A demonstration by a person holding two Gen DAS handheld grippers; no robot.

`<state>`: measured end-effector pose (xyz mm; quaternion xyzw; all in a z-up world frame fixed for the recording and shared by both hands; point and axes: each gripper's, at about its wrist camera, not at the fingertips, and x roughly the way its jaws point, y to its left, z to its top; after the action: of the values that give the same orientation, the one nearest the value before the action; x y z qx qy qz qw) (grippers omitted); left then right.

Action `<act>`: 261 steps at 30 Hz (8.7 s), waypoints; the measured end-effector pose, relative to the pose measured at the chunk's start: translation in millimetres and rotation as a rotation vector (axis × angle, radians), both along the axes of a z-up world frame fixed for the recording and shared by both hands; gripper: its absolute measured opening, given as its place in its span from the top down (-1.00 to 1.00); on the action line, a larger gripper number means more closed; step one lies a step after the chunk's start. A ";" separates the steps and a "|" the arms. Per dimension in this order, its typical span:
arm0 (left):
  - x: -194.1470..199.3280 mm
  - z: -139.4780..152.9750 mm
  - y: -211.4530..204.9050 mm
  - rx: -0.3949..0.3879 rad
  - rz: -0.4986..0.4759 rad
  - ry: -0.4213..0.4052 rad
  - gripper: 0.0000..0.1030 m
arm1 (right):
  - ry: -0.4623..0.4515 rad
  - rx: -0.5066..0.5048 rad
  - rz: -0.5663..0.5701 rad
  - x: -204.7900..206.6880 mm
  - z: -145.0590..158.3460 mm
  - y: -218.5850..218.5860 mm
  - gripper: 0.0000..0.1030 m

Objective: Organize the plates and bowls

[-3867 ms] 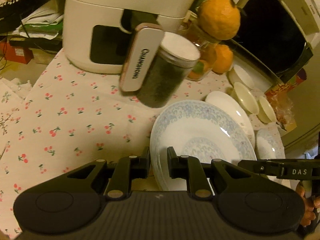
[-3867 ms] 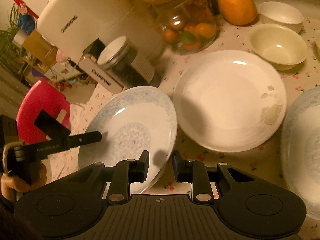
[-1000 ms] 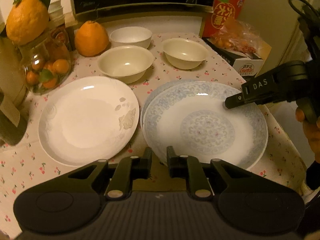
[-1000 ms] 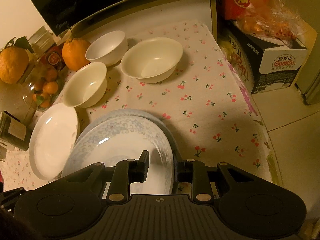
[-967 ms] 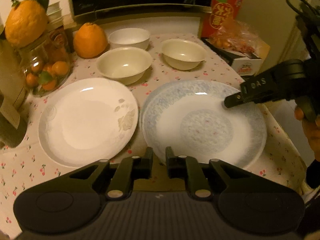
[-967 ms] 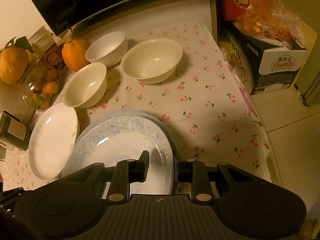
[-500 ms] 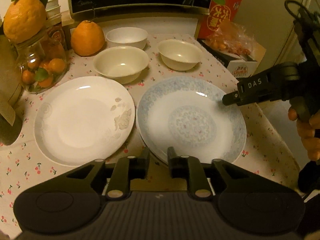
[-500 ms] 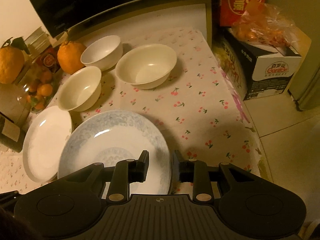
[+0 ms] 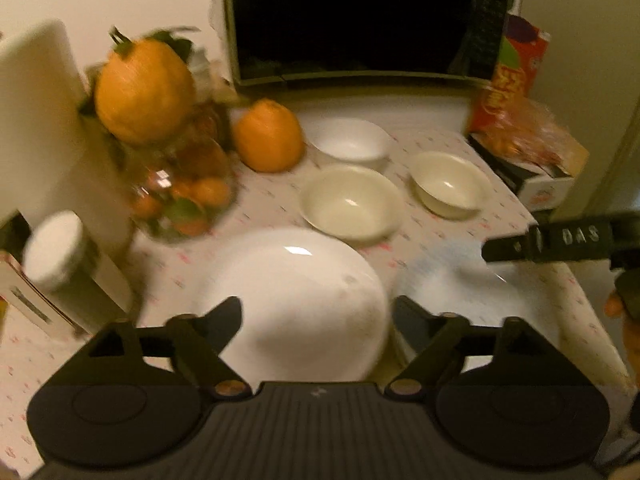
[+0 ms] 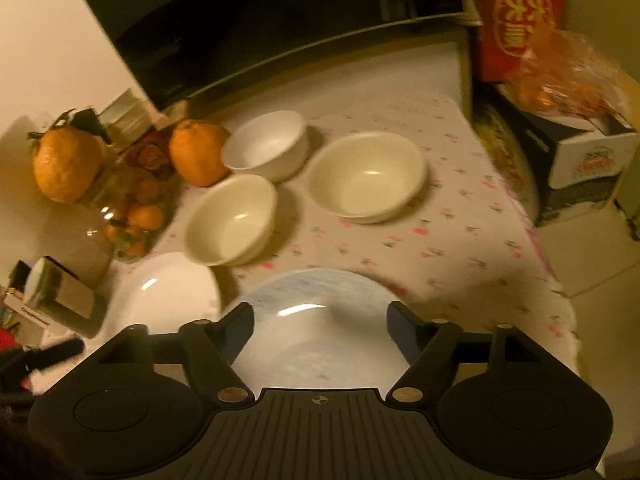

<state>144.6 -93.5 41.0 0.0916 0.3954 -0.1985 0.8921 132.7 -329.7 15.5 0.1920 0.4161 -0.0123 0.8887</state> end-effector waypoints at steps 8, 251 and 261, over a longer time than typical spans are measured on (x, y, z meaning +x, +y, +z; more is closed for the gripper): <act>19.5 -29.8 33.8 0.006 0.130 -0.012 -0.99 | -0.024 0.018 0.059 26.1 1.6 37.8 -0.77; 189.3 -51.1 -66.0 -0.347 0.154 0.069 0.78 | -0.117 0.205 -0.149 177.3 -24.3 -20.6 0.78; 160.6 -21.9 -55.6 -0.312 0.144 0.027 0.78 | -0.134 0.207 -0.127 155.3 6.3 -10.8 0.78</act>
<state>305.2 -149.1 19.0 -0.0791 0.3775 -0.1944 0.9019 288.0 -340.5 21.7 0.3088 0.3419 -0.0128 0.8875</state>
